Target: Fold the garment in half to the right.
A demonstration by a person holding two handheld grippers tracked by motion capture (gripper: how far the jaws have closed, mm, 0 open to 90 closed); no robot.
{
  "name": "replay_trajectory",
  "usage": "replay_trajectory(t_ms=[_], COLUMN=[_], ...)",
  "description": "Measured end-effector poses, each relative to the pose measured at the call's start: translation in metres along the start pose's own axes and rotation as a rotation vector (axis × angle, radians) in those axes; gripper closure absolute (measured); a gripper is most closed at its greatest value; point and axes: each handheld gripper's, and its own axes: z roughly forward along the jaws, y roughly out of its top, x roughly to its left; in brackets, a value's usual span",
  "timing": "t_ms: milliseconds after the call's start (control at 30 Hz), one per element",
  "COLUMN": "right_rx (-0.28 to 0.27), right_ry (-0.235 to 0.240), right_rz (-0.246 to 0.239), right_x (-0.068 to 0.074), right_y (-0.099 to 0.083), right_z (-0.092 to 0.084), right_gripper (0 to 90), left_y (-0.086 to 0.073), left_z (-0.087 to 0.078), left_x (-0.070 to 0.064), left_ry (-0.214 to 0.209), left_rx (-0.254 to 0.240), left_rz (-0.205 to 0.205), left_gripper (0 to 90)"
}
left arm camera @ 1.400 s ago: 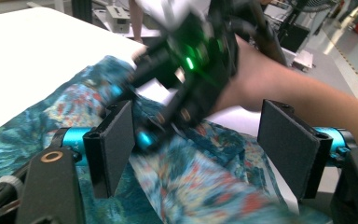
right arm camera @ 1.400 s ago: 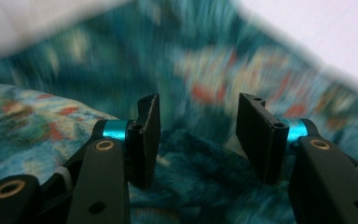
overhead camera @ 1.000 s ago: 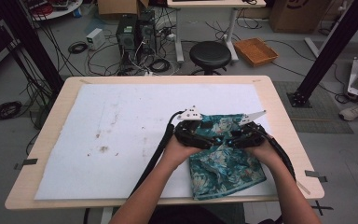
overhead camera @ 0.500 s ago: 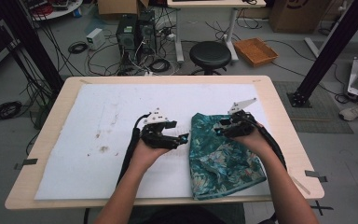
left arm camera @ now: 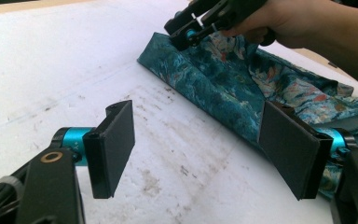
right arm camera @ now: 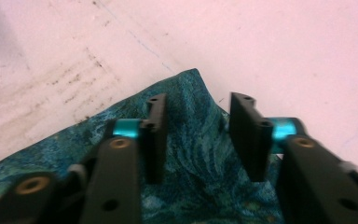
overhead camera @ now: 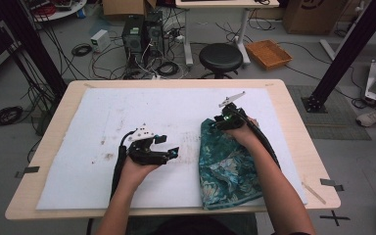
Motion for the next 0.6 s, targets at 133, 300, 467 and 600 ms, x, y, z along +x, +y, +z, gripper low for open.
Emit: replay_trajectory(t_ms=[133, 300, 467, 600], right_rx=[0.096, 0.101, 0.087, 0.023], right_ry=[-0.035, -0.128, -0.143, -0.137], right_rz=[-0.062, -0.127, -0.095, -0.051], right_x=[0.001, 0.004, -0.001, -0.006], right_y=[-0.004, -0.003, -0.006, -0.018], right_z=[0.016, 0.015, -0.006, -0.039], right_gripper=[73.0, 77.4, 67.6, 65.4], left_y=[-0.001, -0.002, -0.003, -0.003], left_z=[0.001, 0.002, 0.003, 0.003], left_x=[0.000, 0.000, 0.001, 0.001], left_ry=[0.016, 0.056, 0.062, 0.064], left_rx=[0.020, 0.039, 0.043, 0.039], left_rz=[0.005, 0.024, 0.024, 0.019], left_gripper=[27.4, 27.4, 27.4, 27.4])
